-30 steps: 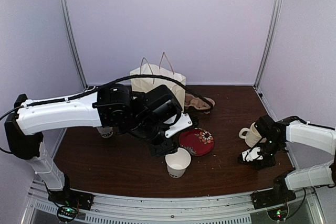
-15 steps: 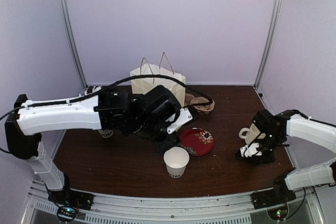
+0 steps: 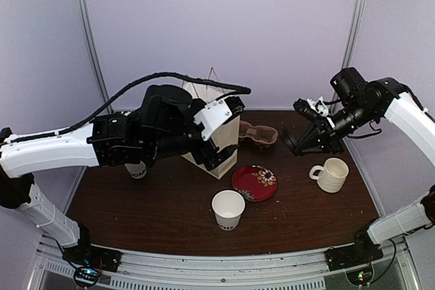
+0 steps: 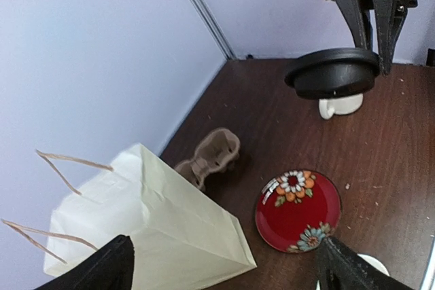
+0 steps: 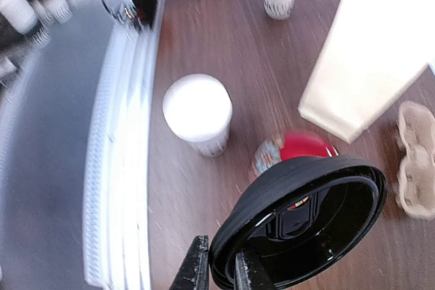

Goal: Pack the takeout coffee

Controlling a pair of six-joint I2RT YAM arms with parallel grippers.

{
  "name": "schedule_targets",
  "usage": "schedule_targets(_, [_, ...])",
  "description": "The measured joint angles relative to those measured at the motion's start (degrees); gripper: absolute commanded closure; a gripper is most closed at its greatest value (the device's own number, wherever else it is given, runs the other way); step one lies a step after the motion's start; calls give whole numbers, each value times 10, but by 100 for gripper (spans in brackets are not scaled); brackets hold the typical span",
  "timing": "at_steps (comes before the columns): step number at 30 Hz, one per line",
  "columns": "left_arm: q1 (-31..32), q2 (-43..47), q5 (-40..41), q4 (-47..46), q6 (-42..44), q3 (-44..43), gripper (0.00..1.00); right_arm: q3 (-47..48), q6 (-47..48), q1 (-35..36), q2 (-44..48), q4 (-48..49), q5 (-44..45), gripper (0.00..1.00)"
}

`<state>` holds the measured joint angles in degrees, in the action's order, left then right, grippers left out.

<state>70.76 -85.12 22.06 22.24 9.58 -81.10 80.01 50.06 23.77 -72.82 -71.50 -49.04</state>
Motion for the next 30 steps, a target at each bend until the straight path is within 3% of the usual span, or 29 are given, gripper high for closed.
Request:
schedule_targets(6, [-9, 50, -78, -185, 88, 88, 14, 80, -90, 0, -46, 5, -175, 88])
schedule_targets(7, [-9, 50, -93, -204, 98, 92, 14, 91, -111, 0, -53, 12, -203, 88])
schedule_targets(9, [-9, 51, -120, -254, 115, 107, 3, 101, -151, 0, -63, 35, -248, 88])
schedule_targets(12, [-8, 50, -157, -336, 132, 145, 2, 105, -211, 0, -71, 70, -298, 88])
schedule_targets(21, [-5, 2, -189, -480, 148, 154, 3, 104, -303, 0, -75, 125, -361, 88])
schedule_targets(30, [-5, -48, -189, -501, 157, 118, 3, 102, -324, 0, -75, 140, -374, 88])
